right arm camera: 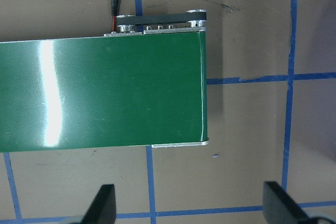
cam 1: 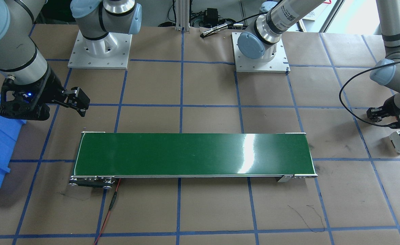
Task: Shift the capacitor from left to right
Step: 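Close the left gripper on the brown capacitor and lift it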
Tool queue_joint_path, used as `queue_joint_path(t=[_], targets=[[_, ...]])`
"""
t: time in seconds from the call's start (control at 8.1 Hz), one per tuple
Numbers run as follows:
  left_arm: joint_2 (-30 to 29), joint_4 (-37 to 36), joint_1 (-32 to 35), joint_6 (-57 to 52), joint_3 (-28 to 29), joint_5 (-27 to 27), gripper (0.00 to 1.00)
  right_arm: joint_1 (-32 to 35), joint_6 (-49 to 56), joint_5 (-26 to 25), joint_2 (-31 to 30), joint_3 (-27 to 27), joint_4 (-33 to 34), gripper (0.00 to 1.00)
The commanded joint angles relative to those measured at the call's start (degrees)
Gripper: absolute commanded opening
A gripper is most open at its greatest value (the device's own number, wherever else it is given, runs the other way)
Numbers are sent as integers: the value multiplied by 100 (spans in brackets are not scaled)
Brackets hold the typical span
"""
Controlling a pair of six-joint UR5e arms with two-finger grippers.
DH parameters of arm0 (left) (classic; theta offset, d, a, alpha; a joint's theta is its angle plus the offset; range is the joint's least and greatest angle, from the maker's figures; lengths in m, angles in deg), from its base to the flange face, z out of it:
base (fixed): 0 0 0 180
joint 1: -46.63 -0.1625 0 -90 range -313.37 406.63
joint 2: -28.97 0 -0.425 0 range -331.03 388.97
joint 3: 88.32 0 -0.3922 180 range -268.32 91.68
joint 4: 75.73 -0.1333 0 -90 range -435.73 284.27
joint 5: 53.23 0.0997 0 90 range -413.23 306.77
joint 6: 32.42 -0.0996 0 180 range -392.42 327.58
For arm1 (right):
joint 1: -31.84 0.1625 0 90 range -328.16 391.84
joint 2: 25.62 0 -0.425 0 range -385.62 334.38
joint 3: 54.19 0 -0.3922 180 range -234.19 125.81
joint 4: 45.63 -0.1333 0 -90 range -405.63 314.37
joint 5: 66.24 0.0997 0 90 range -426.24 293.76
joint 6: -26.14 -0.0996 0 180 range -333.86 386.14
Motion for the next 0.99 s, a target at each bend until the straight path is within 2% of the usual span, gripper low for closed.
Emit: queue_joint_path(t=[0.0, 0.25, 0.62, 0.86], targets=[[333, 0, 39, 255, 17, 479, 17, 0, 0, 0, 0, 0, 0, 100], [895, 192, 266, 432, 34, 465, 16, 0, 0, 0, 0, 0, 0, 100], [1388, 631, 776, 713, 34, 308, 13, 0, 0, 0, 0, 0, 0, 100], [1705, 659, 1415, 1430, 17, 140, 13, 0, 0, 0, 0, 0, 0, 100]])
